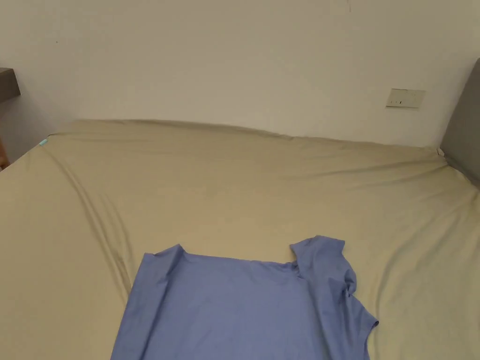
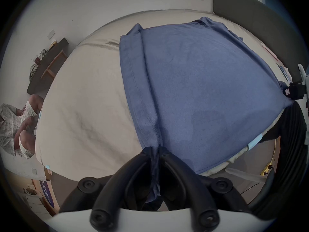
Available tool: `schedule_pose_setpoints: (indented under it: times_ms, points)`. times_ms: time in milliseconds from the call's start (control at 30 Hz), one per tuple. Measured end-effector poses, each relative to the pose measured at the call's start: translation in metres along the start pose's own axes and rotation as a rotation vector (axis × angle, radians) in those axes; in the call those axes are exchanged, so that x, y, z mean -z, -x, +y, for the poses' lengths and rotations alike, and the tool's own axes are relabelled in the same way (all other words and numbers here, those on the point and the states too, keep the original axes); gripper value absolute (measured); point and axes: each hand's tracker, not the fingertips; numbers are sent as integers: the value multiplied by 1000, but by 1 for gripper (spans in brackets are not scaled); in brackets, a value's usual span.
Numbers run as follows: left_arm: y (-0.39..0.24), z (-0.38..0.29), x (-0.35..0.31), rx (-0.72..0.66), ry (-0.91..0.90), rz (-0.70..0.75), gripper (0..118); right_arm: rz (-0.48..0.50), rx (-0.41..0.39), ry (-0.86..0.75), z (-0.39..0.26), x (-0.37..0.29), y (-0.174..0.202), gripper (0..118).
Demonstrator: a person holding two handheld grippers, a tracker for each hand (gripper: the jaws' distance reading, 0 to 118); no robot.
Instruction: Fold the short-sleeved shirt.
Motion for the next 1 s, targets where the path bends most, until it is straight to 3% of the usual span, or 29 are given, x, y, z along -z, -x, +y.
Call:
schedule_pose_setpoints:
  times_ms: [67, 100, 133, 167, 200, 333, 467, 533, 600, 667, 733, 800, 1000]
  points:
    - [6, 8, -4, -65, -32, 1, 37, -29, 14, -14, 11, -7, 2, 54]
    - [10, 13, -7, -114, -73, -16, 37, -25, 16, -48, 19, -13, 1, 54]
    - [17, 17, -10, -159, -135, -47, 76, -4, 23, -116, 30, -22, -1, 90]
    - [20, 25, -17, -198, -196, -54, 103, -6, 30, -180, 41, -32, 1, 109]
    - [23, 38, -28, -228, -272, -57, 114, -6, 20, -267, 57, -46, 4, 117]
    - [23, 94, -82, -285, -569, -17, 114, -5, -113, -538, 123, -95, 31, 116]
    - [3, 149, -141, -197, -831, 106, 114, -6, -224, -770, 170, -142, 71, 116]
    - [-14, 169, -161, -136, -902, 191, 109, 5, -272, -823, 184, -160, 90, 112]
    - [-23, 181, -176, -117, -987, 194, 87, 5, -316, -890, 188, -173, 108, 96]
    - [-33, 191, -184, -117, -1027, 203, 45, -12, -365, -931, 192, -180, 124, 54]
    - [-39, 197, -187, -118, -1049, 194, 16, -23, -388, -970, 194, -179, 134, 6]
    - [-42, 203, -184, -123, -1057, 184, 2, -24, -384, -988, 198, -178, 142, 0]
    - [-42, 217, -161, -125, -1012, 144, 0, -7, -374, -976, 215, -161, 155, 0]
